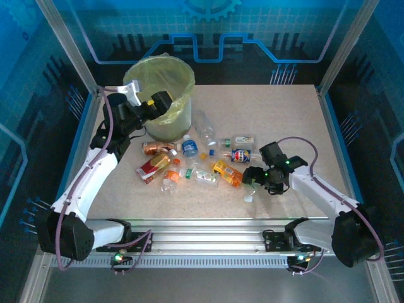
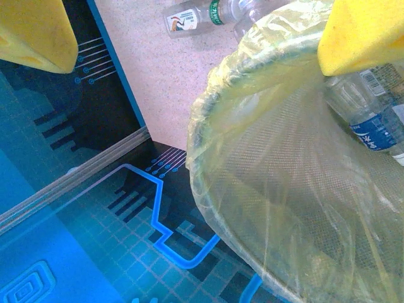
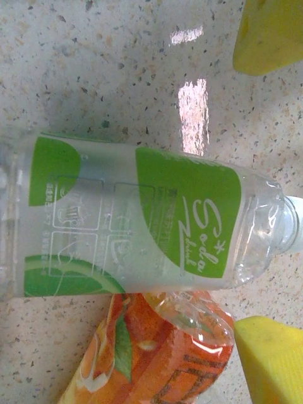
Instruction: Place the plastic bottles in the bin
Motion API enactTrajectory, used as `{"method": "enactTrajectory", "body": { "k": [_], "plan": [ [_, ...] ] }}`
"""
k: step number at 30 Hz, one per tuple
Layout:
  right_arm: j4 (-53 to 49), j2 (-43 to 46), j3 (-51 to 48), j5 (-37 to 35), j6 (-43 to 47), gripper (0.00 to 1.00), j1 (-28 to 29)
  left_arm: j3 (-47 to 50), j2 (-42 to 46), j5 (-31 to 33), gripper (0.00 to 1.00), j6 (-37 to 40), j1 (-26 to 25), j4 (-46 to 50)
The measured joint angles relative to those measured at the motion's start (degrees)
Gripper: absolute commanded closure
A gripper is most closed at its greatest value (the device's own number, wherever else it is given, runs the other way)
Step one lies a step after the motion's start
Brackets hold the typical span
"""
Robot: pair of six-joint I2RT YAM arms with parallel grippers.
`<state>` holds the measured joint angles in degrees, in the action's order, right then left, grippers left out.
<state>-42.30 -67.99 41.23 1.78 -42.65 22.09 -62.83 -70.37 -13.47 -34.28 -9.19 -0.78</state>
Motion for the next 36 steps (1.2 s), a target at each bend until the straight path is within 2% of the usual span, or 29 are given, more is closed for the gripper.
{"method": "enactTrajectory", "body": {
  "k": [13,19,28,36],
  "plan": [
    [0.76,-2.67,-1.11,-1.20,0.22,0.08,0.00,0.00,0.00,-0.35,0.01,-0.20,-0.61,-0.02],
    [-0.46,-2.64,-1.11,-2.91,1.03,0.15,-0.44,0.00,-0.20,-0.35,0.01,-0.17,-0.85,0.00],
    [-0.74,-2.43,-1.11,-3.02,2.67,0.07,-1.22,0.00,-0.48,-0.35,0.01,-0.15,-0.85,-0.02],
    [-0.70,-3.41,-1.14,-3.02,3.74,0.14,-1.22,0.00,-0.63,-0.33,0.01,-0.15,-0.85,0.00]
  ]
}}
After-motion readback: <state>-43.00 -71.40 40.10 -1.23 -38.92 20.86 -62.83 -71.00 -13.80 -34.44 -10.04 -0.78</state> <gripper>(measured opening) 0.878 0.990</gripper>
